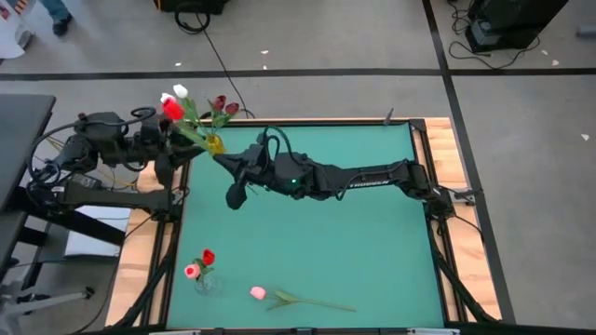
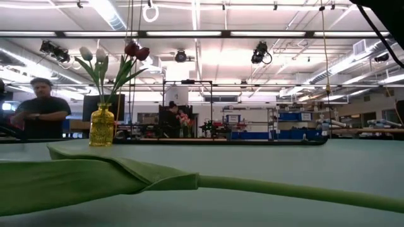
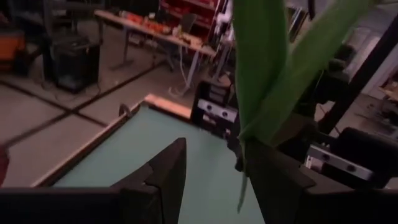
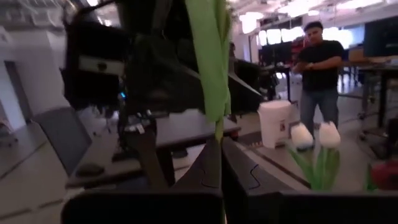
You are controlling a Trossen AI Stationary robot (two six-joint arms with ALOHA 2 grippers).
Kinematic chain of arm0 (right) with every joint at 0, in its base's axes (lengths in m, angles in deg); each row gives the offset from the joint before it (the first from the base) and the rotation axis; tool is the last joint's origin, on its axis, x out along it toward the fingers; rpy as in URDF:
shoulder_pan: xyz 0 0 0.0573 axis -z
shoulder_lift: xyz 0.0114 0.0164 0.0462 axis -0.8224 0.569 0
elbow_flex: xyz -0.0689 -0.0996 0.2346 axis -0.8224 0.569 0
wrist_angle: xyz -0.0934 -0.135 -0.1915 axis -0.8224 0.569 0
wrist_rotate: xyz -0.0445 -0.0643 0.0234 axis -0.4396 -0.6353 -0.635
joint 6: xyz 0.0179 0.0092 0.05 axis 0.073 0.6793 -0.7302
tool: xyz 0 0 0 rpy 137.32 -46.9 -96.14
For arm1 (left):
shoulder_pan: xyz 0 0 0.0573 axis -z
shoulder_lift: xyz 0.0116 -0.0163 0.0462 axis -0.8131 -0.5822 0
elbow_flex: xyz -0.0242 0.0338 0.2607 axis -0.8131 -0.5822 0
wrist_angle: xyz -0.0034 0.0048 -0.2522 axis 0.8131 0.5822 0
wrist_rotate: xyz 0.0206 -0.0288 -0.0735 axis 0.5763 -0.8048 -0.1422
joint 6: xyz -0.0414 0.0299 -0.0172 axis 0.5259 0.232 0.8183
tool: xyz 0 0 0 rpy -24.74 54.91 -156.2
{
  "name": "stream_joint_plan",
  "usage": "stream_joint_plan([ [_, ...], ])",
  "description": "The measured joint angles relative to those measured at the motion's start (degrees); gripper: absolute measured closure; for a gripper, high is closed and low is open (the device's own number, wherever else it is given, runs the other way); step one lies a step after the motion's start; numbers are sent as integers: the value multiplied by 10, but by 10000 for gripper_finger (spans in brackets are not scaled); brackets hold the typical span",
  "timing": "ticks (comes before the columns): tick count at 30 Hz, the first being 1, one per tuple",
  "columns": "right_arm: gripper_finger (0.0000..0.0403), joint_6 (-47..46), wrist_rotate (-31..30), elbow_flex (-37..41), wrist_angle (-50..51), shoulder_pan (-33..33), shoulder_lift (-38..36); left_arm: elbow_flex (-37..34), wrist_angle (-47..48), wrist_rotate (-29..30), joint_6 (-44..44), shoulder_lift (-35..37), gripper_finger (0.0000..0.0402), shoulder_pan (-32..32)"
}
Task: Sort flowers into vase by color
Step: Put the red flower into the transparent vase
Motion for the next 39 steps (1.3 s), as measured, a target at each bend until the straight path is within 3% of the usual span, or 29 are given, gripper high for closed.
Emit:
stream_joint_plan([
  [8,402,-1,10,0,-35,8,0,0,-48,-18,-24,-15,230,0],
  [16,402,-2,-5,0,-48,18,0,-1,-34,-23,-18,-17,229,1],
  [26,402,8,13,0,-47,23,0,-1,-76,-10,-20,-17,207,0],
  [34,402,20,25,0,-45,26,0,0,-79,-8,-20,-42,234,0],
  [39,402,20,22,0,-45,26,0,-1,-93,-8,-23,-56,295,0],
])
